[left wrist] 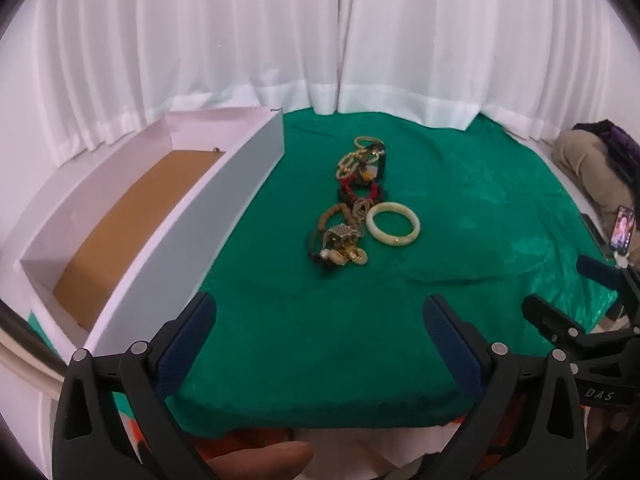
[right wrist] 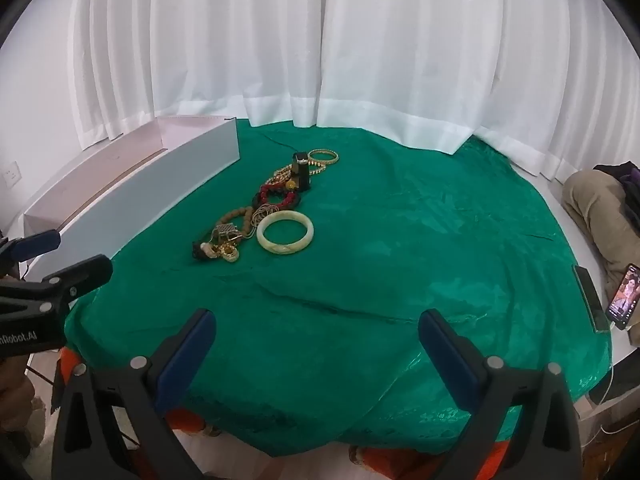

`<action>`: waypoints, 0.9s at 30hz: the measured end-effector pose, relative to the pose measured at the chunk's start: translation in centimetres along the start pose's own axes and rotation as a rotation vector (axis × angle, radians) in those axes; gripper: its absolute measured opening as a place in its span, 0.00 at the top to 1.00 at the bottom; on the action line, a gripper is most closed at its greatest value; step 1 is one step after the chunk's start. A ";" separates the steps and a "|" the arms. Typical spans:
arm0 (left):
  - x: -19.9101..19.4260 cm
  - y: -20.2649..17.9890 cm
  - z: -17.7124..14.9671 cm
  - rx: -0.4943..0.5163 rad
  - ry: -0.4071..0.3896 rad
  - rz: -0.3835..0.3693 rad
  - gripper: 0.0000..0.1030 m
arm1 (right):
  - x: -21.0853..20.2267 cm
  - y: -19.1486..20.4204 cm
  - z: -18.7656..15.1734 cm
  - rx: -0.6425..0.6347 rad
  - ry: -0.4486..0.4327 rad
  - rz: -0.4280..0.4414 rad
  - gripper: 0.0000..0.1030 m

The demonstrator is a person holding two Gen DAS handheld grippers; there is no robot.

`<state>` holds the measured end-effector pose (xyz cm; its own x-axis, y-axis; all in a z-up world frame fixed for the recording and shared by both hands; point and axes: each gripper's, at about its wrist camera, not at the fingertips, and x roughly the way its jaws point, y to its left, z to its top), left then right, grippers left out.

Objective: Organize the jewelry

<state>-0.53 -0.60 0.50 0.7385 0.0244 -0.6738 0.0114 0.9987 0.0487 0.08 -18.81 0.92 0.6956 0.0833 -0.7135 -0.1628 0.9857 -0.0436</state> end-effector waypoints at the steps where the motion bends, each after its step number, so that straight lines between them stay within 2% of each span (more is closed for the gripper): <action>1: -0.7 -0.8 -0.3 0.021 -0.025 0.006 0.00 | -0.1 0.0 0.0 0.001 -0.002 -0.004 0.00; 3: -0.5 -2.8 -0.8 0.066 -0.030 0.039 0.00 | -0.4 0.2 0.2 0.005 -0.006 -0.011 0.00; 6: 0.0 -1.1 -0.1 0.019 -0.006 -0.009 0.00 | -0.1 0.1 -0.4 0.009 -0.001 0.022 0.00; 13: 1.2 -0.5 -0.4 -0.017 0.068 -0.081 0.00 | -0.1 0.1 0.0 0.007 0.014 0.050 0.00; 16: 1.4 -0.4 -0.4 -0.010 0.073 -0.052 0.00 | 0.1 0.2 -0.2 0.006 0.013 0.050 0.00; 27: 1.7 0.0 -0.4 -0.025 0.080 -0.028 0.00 | 0.6 0.2 -0.5 0.013 0.023 0.056 0.00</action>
<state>0.48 -0.56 -0.91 0.6818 -0.0009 -0.7315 0.0139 0.9998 0.0117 0.10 -18.64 0.09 0.6694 0.1347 -0.7305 -0.1916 0.9815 0.0054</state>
